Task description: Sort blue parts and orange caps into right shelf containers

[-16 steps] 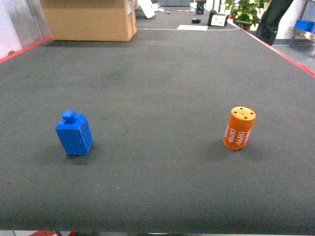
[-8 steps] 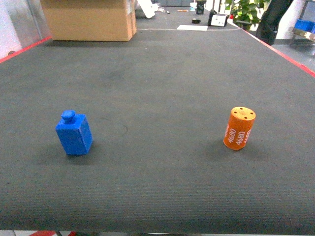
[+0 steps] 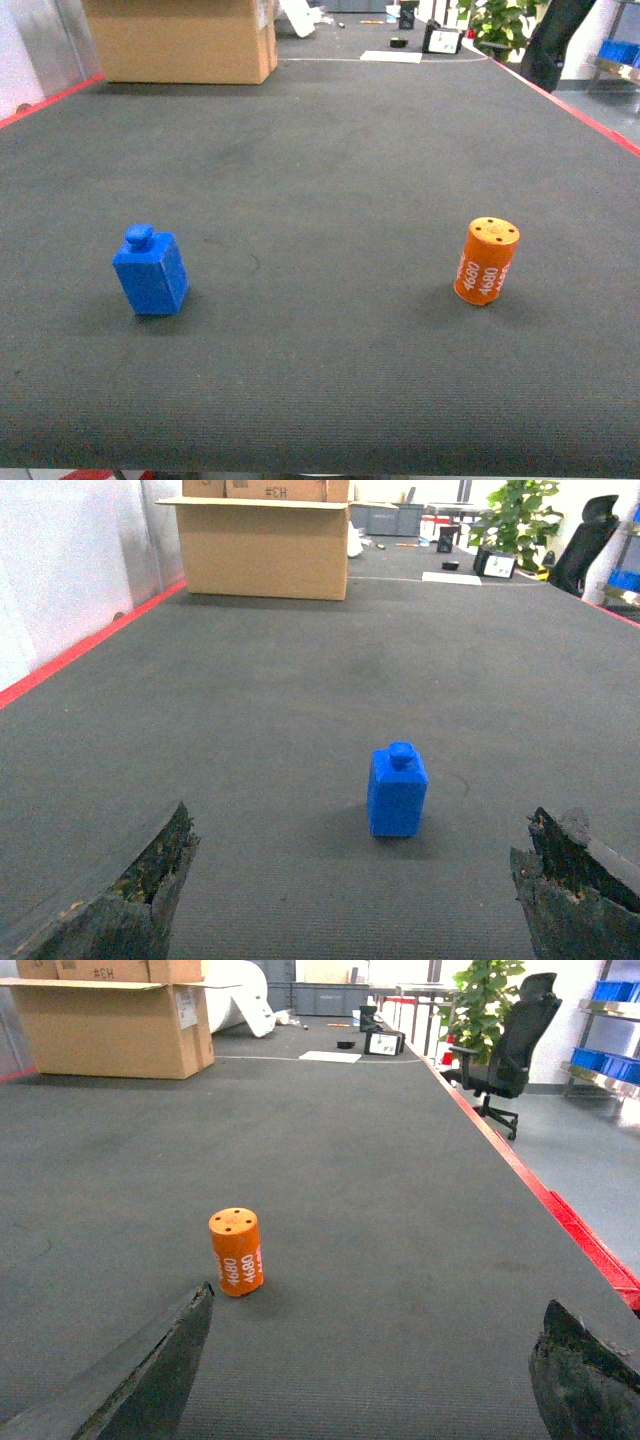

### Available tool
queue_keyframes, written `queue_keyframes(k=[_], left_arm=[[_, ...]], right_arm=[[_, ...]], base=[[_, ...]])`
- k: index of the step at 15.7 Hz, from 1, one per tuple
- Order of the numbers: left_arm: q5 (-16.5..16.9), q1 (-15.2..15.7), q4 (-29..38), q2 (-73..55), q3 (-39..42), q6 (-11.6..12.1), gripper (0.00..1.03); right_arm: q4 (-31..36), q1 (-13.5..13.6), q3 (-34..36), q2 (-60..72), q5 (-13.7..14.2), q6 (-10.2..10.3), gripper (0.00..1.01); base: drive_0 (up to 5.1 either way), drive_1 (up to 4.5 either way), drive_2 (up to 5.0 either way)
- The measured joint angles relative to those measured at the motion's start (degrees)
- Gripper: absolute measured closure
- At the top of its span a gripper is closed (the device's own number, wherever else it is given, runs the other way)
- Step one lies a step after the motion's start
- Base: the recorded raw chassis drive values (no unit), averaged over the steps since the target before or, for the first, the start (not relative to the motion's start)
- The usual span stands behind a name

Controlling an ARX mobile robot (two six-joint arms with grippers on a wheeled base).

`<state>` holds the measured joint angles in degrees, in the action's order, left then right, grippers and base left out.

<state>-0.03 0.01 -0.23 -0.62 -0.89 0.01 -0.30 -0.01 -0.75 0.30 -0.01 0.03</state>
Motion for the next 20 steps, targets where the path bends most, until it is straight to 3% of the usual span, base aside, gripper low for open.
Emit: queue_keyframes(k=[13,14,15,16,17,18,20], left_arm=[[0.0,0.0,0.0,0.0,0.0,0.0,0.05],[0.02,0.0,0.0,0.0,0.0,0.0,0.05],[-8.94,-3.56,-2.54,-2.32,-0.83,-0.79,0.05],[-20.65,-8.5,2.71,-11.91,-2.25,-1.07,0.05],[-26.21,-7.15,8.96,-19.19,-3.37,-1.31,0.05],[-27.02,-4.24,17.4,-27.8,-5.03,-1.75,0.05],[-19.93,-2.86,34.97,-49.48,-13.88,-2.38,0.05]], right_arm=[[0.0,0.0,0.0,0.0,0.0,0.0,0.03],[-3.08,1.4,-0.72,0.94,4.11,0.22,0.03],[-1.55,6.82,-2.21,9.16,13.7,0.96,0.03],[4.61,8.61,-3.19,15.8,16.5,1.75,0.03],[11.41,8.61,-4.79,21.84,17.05,1.86,0.03],[19.54,8.63,-7.74,30.58,16.85,2.1,0.03],[33.46,10.86,-16.02,50.84,14.6,2.19,0.03]], base=[[0.0,0.0,0.0],[0.0,0.0,0.0],[0.0,0.0,0.0],[0.0,0.0,0.0],[0.0,0.0,0.0],[0.0,0.0,0.0],[0.0,0.0,0.0]])
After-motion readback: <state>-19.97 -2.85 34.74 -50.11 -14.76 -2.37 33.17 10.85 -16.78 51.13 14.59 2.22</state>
